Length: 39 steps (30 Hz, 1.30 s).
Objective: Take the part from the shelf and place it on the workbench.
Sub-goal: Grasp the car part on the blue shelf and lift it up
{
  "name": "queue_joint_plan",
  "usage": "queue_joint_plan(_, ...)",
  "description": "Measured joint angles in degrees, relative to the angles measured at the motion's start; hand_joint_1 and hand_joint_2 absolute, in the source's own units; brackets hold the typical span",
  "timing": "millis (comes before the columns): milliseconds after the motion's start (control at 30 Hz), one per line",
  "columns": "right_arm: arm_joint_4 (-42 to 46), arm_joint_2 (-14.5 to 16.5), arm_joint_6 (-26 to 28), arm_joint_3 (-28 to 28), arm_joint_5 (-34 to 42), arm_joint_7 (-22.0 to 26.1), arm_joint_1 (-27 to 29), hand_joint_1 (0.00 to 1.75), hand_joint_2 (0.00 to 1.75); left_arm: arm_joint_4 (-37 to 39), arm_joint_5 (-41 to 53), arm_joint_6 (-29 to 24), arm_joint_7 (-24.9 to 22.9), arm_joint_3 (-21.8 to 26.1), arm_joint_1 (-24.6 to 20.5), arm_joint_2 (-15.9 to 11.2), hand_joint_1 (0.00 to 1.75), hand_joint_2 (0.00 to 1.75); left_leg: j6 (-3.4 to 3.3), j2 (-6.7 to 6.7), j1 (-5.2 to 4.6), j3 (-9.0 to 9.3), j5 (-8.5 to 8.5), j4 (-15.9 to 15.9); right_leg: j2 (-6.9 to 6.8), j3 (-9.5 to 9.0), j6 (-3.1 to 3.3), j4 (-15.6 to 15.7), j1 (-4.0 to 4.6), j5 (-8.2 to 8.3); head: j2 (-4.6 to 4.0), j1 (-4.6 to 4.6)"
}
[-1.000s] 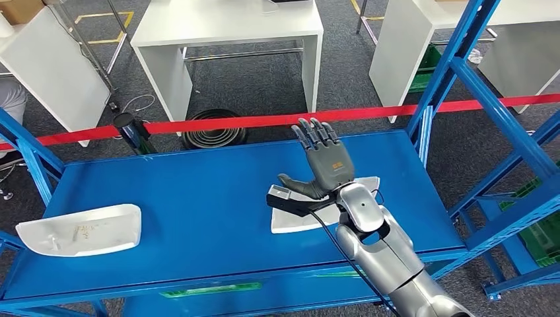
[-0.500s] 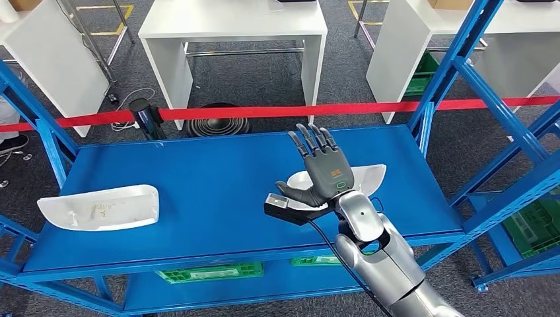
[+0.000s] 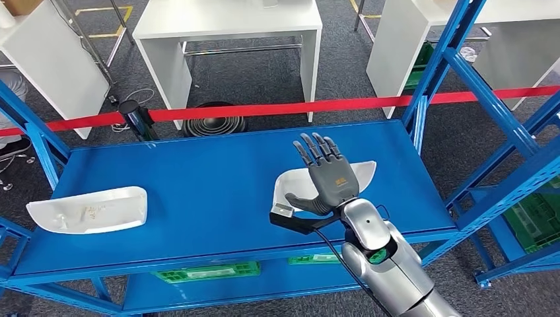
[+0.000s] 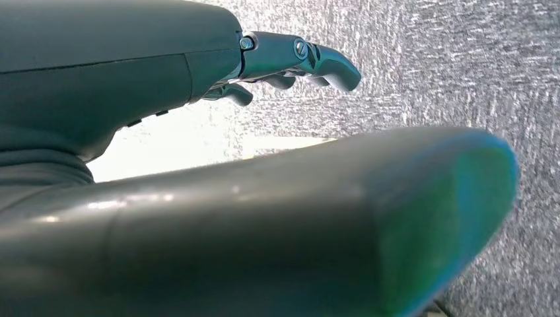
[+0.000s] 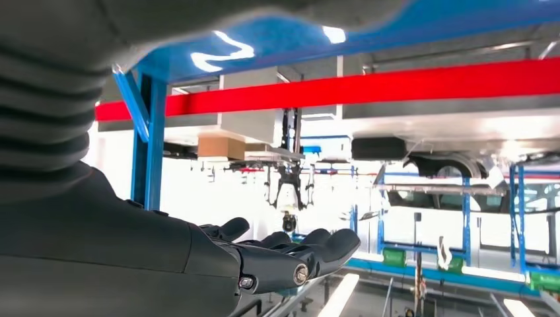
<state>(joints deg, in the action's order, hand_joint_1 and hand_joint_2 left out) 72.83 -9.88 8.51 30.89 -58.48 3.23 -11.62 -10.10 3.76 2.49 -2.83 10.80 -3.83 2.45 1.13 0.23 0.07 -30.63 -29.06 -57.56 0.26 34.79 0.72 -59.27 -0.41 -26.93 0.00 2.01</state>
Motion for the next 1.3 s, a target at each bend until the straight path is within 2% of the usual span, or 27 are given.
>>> queue_joint_plan(133,0.0,0.0,-1.0,0.0,1.0,0.9,0.2,0.00,1.75,0.0,0.0,0.0,-0.1,0.0,-0.1,0.0,0.00,0.00,0.20,0.00,0.00,-0.05,0.12,0.0,0.00,0.02,0.09,0.0,0.00,0.07,0.00,0.01)
queue_joint_plan(267,0.0,0.0,-1.2,0.1,2.8,2.3,0.3,0.00,0.00,0.0,0.0,0.0,-0.1,0.0,-0.2,0.0,0.00,0.00,0.21,0.00,-0.01,-0.10,0.14,-0.1,0.00,0.00,0.05,0.0,-0.05,0.17,0.00,0.01)
queue_joint_plan(433,0.8,0.0,-1.1,0.2,3.9,3.0,0.3,0.00,0.00,0.0,0.0,-0.1,-0.1,0.0,-0.2,0.0,0.00,0.00,0.20,0.00,-0.02,-0.19,0.15,-0.2,0.00,-0.01,-0.02,0.0,-0.08,0.27,0.00,0.02)
queue_joint_plan(567,1.3,0.0,-1.9,0.6,4.5,3.6,0.2,0.00,1.75,0.0,0.0,-0.2,-0.1,0.0,-0.3,0.0,0.00,0.00,0.20,0.00,-0.02,-0.25,0.15,-0.3,0.00,-0.01,-0.08,0.0,-0.10,0.32,0.00,0.01)
queue_joint_plan(967,-2.4,0.0,-6.2,2.3,7.4,2.9,-1.4,0.00,1.75,0.0,0.3,-0.7,-0.6,0.0,-0.3,0.0,0.00,0.00,0.15,0.00,-0.06,-0.31,0.17,-0.4,-0.01,-0.01,-0.16,0.0,-0.11,0.38,0.00,0.02)
queue_joint_plan(1300,-5.4,0.0,-6.8,3.0,7.5,1.5,-1.6,0.00,1.75,0.0,0.4,-0.5,-0.6,0.0,-0.4,0.0,0.00,0.00,0.13,0.00,-0.06,-0.32,0.19,-0.4,-0.03,-0.01,-0.17,0.0,-0.11,0.38,0.00,0.01)
